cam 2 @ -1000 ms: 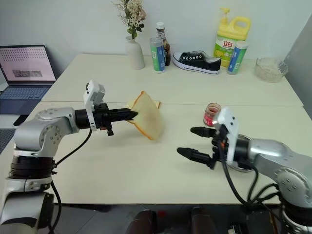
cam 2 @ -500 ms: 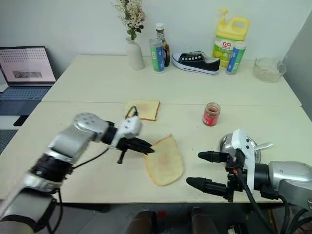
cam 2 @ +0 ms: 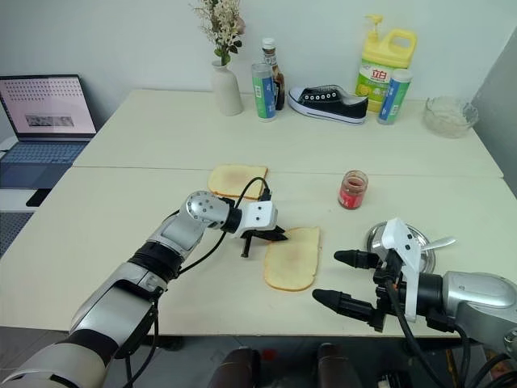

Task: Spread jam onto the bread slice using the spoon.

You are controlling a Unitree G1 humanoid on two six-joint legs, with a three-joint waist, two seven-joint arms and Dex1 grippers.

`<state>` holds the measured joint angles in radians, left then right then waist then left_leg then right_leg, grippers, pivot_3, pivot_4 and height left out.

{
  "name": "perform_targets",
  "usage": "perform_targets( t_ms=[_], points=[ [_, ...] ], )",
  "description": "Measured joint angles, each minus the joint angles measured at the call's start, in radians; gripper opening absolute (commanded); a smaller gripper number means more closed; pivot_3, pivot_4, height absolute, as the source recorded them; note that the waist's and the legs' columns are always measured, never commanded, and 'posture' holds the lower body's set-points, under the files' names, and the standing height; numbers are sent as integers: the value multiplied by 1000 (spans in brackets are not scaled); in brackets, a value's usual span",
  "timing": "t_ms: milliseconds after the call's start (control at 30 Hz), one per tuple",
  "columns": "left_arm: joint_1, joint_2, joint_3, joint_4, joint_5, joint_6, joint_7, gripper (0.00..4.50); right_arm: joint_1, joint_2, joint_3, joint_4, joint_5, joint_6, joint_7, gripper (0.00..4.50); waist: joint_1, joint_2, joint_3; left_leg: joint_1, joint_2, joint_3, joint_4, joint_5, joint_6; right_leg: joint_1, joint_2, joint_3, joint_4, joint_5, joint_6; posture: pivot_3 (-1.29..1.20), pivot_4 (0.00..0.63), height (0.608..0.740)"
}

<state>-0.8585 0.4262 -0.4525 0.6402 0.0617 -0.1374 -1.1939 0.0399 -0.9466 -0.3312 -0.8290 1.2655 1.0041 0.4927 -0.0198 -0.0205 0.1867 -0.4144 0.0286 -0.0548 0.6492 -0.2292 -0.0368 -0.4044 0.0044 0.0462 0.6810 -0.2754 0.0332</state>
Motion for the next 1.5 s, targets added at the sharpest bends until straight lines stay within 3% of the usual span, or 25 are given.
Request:
perform_targets(
  t_ms=[200,367,433,567,700,867,933,1233,1500],
  points=[
    [-1,1,37,1,0,22,4,2496,68,-11,-23,20,-30,-16,8,4500,-4,0,0,0,0,0,-1,0,0,0,0,0,0,0,0,0,150,740],
    [-1,24,71,-14,-3,42,1,4064,160,-19,-152,55,-31,-18,13,4500,-6,0,0,0,0,0,-1,0,0,0,0,0,0,0,0,0,150,740],
    [8,52,77,-74,-4,47,-3,4451,232,-6,-232,67,-31,-21,18,4500,-6,0,0,0,1,-1,-2,0,0,0,1,0,0,0,0,0,150,740],
    [71,105,157,-258,-69,107,-19,4451,358,80,-359,119,-50,-35,2,4500,-6,1,-1,1,1,0,-2,0,0,0,0,0,0,0,0,0,150,740],
    [221,54,205,-535,-249,275,-22,4451,403,204,-407,194,-96,-79,-73,4500,-6,1,-1,1,0,1,-2,0,0,0,-2,1,0,0,0,0,150,740],
    [297,16,189,-706,-312,404,15,4451,274,338,-417,384,-80,-118,-202,4500,-12,2,-1,11,0,3,-1,1,1,9,0,3,1,1,-1,0,150,740],
    [300,-14,170,-736,-319,434,32,4451,189,350,-413,499,-60,-118,-239,4500,-12,3,-1,18,0,4,-3,1,1,16,0,4,-1,0,-2,0,150,740],
    [297,-26,144,-787,-322,486,83,4451,-47,323,-347,915,-122,-115,-197,4500,-12,5,-2,18,1,4,-5,0,1,15,1,5,-1,0,-2,0,150,740],
    [319,1,146,-883,-337,553,130,4451,-167,315,-307,1068,-198,-115,-123,4500,-16,5,-2,19,1,5,-4,0,1,15,2,6,-1,0,-2,0,150,740]
  ],
)
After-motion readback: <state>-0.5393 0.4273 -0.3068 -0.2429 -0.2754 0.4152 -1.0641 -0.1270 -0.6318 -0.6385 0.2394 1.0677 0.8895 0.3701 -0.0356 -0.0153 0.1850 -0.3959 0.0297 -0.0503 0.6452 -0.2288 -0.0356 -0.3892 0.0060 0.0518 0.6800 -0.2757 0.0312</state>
